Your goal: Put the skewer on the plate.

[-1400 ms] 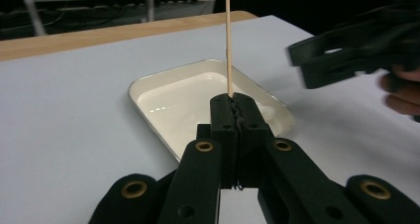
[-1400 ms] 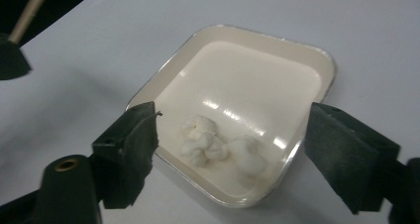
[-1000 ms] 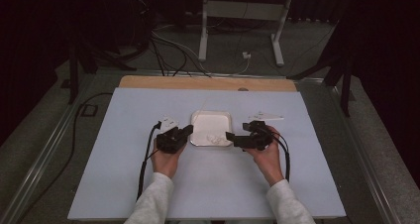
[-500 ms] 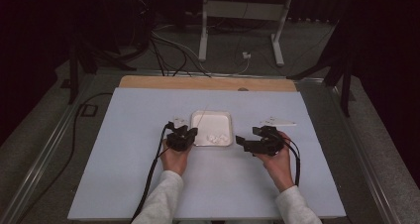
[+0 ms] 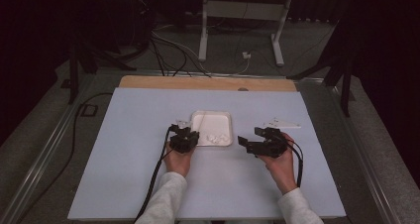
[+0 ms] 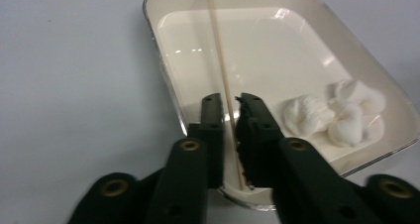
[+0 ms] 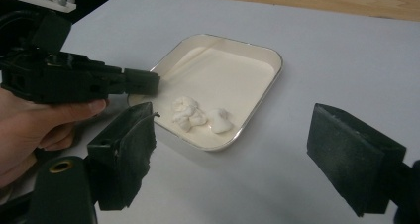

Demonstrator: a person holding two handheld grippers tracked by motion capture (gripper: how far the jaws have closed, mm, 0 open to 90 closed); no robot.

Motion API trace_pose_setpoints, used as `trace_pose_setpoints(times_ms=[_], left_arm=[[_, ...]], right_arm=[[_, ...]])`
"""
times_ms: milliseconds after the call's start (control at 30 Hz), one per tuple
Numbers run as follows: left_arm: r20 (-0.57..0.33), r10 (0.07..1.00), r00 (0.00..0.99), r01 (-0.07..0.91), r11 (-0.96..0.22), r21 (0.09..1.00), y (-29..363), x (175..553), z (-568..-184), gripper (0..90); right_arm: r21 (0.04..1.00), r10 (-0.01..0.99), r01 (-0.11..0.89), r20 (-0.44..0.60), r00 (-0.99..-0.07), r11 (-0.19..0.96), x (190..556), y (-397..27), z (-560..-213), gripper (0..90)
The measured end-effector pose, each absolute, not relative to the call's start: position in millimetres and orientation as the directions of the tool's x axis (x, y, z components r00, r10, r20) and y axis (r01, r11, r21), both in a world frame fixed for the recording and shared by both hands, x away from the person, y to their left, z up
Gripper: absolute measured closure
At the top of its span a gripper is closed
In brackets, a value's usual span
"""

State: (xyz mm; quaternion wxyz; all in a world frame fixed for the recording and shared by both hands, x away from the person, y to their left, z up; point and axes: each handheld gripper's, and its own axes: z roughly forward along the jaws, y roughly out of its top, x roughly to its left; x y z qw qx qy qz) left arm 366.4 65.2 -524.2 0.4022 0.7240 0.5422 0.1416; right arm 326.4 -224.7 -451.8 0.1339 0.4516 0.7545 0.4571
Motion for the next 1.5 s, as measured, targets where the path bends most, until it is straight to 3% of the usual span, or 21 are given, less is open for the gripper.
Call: trace_pose_setpoints(times_ms=[267, 500, 800, 1100, 1500], left_arm=[[-0.291, 0.852, 0.435, 0.621, -0.05, 0.783, 76.3, 360.4, -508.5, 37.2], [-0.275, 0.806, 0.524, 0.509, -0.037, 0.86, 106.1, 339.5, -476.8, 16.7], [-0.194, 0.788, 0.584, 0.381, -0.055, 0.923, 146.6, 308.4, -450.6, 2.0], [-0.115, 0.816, 0.566, 0.299, -0.074, 0.951, 188.4, 281.0, -446.1, 0.7], [-0.095, 0.844, 0.529, 0.275, -0.064, 0.959, 224.7, 265.6, -460.3, 0.7]], right_arm=[[0.813, 0.795, 0.552, 0.205, -0.571, 0.186, 321.7, -229.3, -451.0, 16.3], [0.826, 0.775, 0.538, 0.225, -0.591, 0.171, 316.6, -241.9, -452.7, 13.5], [0.848, 0.78, 0.503, 0.198, -0.593, 0.167, 305.2, -255.2, -456.7, 4.9], [0.874, 0.798, 0.461, 0.166, -0.579, 0.152, 289.9, -275.5, -467.6, 0.0], [0.911, 0.834, 0.39, 0.109, -0.541, 0.134, 273.3, -297.3, -473.7, 0.0]])
